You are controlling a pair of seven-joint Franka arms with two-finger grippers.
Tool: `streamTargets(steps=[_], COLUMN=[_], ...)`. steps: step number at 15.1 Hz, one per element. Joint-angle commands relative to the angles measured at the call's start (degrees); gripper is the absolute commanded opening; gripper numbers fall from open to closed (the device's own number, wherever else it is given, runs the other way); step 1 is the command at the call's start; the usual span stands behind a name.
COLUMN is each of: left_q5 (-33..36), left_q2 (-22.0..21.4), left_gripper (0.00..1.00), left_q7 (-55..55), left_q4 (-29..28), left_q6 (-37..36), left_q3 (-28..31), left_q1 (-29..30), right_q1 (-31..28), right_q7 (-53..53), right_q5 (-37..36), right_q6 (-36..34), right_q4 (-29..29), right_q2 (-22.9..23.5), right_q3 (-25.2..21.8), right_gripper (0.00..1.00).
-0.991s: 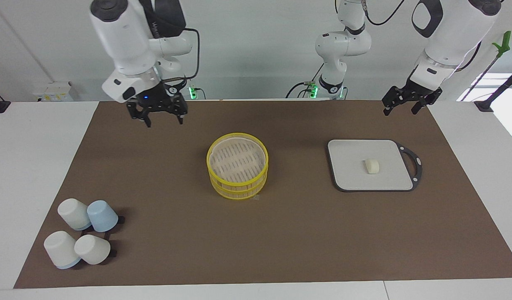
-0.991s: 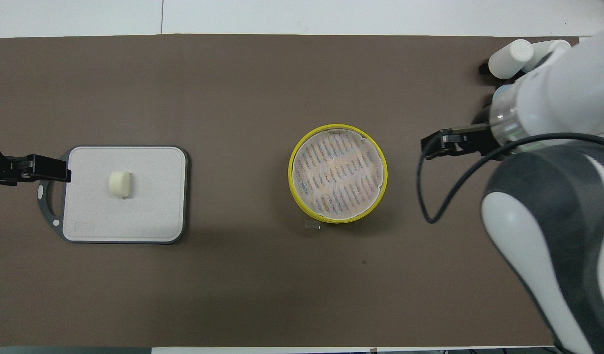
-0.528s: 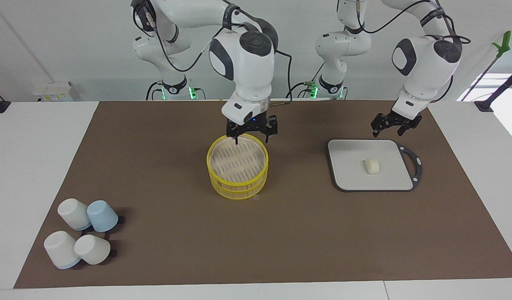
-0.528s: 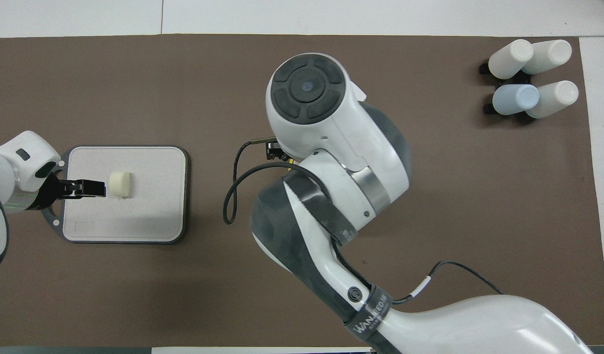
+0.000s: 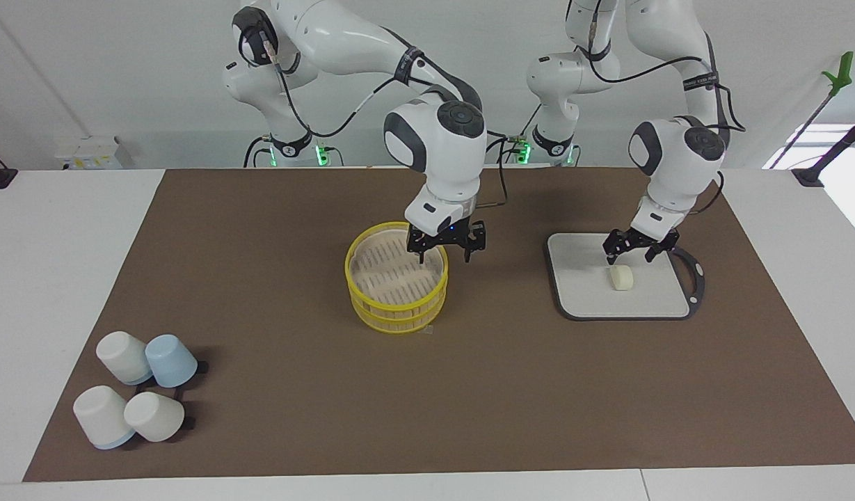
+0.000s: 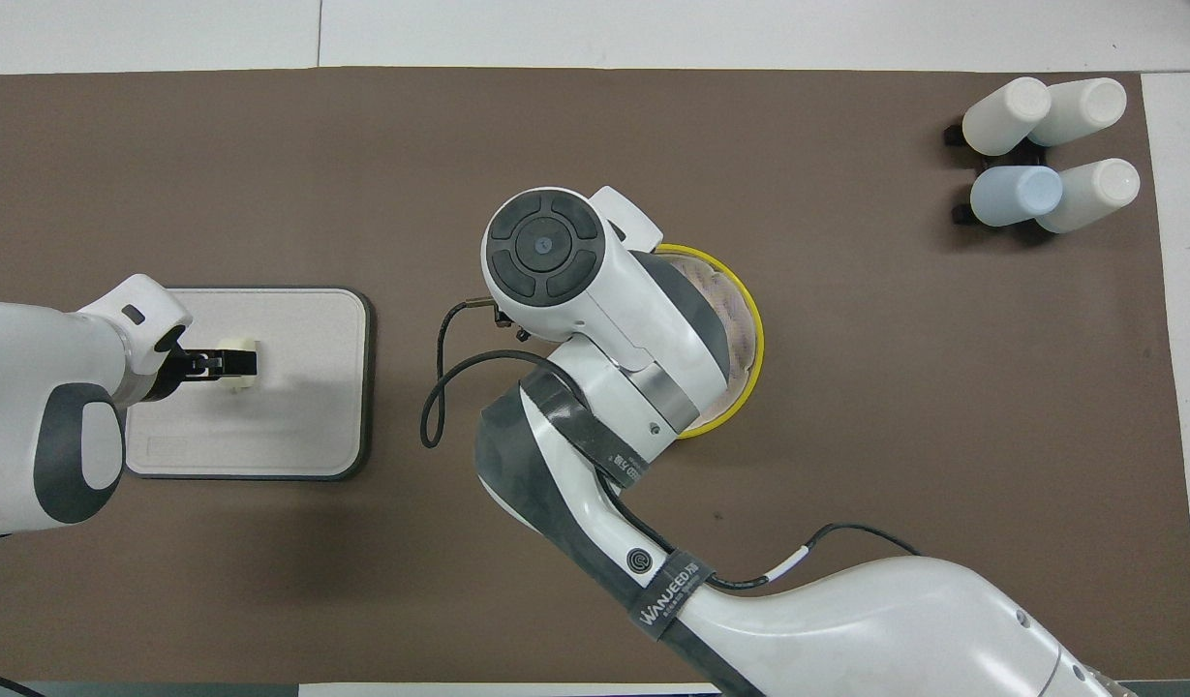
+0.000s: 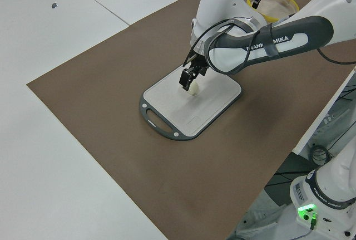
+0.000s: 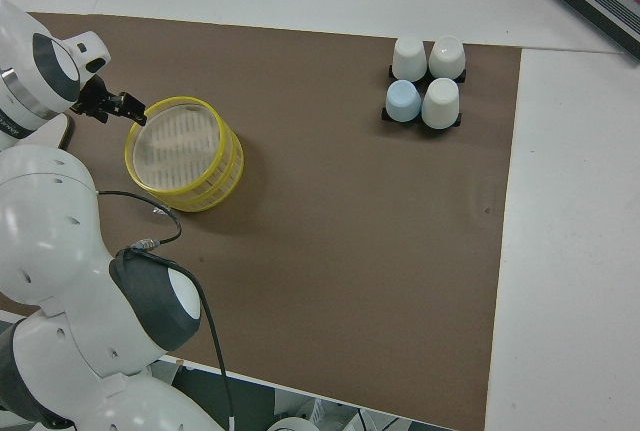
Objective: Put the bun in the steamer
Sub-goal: 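Grasp the steamer lid with the right gripper while the left gripper grasps the bun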
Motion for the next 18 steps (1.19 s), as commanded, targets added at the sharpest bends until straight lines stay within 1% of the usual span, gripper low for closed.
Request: streamTargets(steps=[1,3,5,6,7,8,9,10,11,12,14,16,17,18], left_q5=[0.54,0.54,0.54,0.54,0.54,0.54,0.54,0.54,0.54,0.54,0.54,0.54,0.54,0.54], left_q2=[1.61,2.75,3.46,3.46,3.55,3.55,3.63,4.24,4.60,4.78,4.78,4.78,4.86,4.87], left_gripper=[1.00,1.00,1.00,1.00,0.99,0.96,0.90,0.84,0.76,0.65,0.44,0.32,0.23,0.20], left_q7=[-0.96,-0.88,-0.88,-0.96,-1.14,-1.23,-1.14,-1.23,-1.32,-1.14,-1.14,-1.05,-1.14,-1.14], left_q4=[0.10,0.28,0.19,0.19,0.19,-0.07,-0.33,-0.68,-0.68,-0.68,-0.68,-0.60,-0.34,-0.25], left_q6=[3.36,5.28,6.17,6.17,6.17,6.35,6.52,7.05,7.66,7.75,7.58,7.23,6.88,6.79], left_q3=[-0.17,-0.17,-0.17,-0.17,-0.17,-0.17,-0.17,-0.17,-0.17,-0.17,-0.17,-0.17,-0.17,-0.17], left_q1=[0.13,0.04,-0.13,-0.31,-0.48,-0.48,-0.48,-0.66,-0.66,-0.66,-0.66,-0.57,-0.66,-0.66], right_q1=[-0.67,-0.50,-0.58,-0.58,-0.76,-0.67,-0.67,-0.67,-0.67,-0.76,-0.76,-0.58,-0.58,-0.50], right_q7=[-0.53,-0.44,-0.53,-0.53,-0.53,-0.62,-1.14,-1.23,-1.23,-1.32,-1.32,-1.23,-1.15,-0.97], right_q5=[-0.02,-0.02,0.07,0.59,1.03,1.12,1.12,1.21,1.21,1.47,2.00,2.09,2.09,2.09], right_q6=[5.05,10.41,11.14,11.05,11.05,11.31,11.40,11.40,11.49,11.58,11.58,11.75,12.36,13.32], right_q4=[-8.74,-13.40,-14.39,-14.56,-15.18,-15.96,-16.41,-16.50,-16.50,-16.59,-16.59,-17.11,-17.46,-18.60], right_q2=[-4.45,-5.86,-6.30,-6.30,-6.56,-6.83,-7.00,-7.00,-7.00,-7.00,-7.00,-7.09,-7.35,-7.62], right_q3=[0.39,0.47,0.47,0.47,0.47,0.47,0.47,0.47,0.47,0.47,0.47,0.47,0.47,0.47], right_gripper=[1.00,1.00,0.87,0.83,0.82,0.81,0.79,0.73,0.72,0.70,0.70,0.69,0.69,0.69])
